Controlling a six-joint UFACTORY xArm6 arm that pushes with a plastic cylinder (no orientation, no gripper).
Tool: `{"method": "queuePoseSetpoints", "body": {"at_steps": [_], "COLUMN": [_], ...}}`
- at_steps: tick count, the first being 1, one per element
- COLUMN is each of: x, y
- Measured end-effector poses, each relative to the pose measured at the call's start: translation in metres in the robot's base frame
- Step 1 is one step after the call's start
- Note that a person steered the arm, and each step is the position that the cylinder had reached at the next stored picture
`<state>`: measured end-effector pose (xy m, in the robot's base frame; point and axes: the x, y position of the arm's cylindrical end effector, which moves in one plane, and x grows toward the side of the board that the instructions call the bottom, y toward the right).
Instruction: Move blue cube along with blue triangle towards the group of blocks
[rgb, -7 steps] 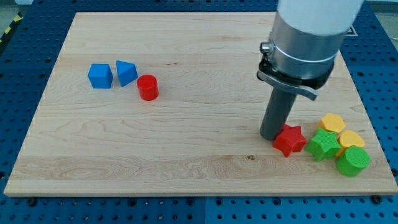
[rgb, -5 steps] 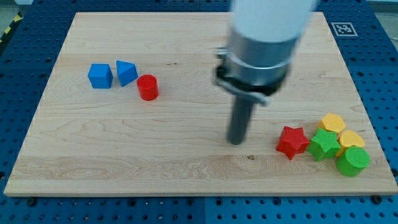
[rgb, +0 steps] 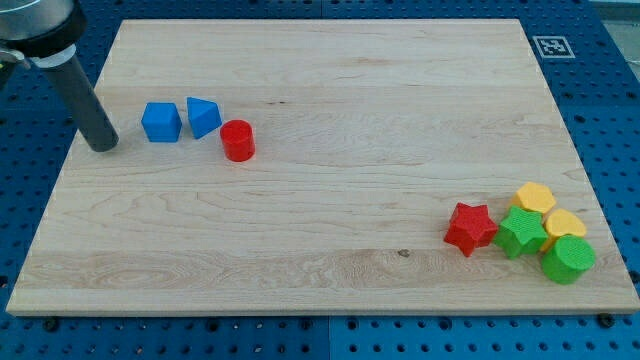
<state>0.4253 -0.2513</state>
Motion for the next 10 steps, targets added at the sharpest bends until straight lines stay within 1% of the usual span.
{"method": "queuePoseSetpoints", "body": {"at_steps": [1,2,3,4,6,7,8,9,10], "x": [-0.011,-0.011,-0.011,-0.012,-0.049,-0.066,-0.074,-0.092,-0.116], "y": [0.049,0.097,0.132,0.12,0.117,0.123,0.143,0.165,0.167]}}
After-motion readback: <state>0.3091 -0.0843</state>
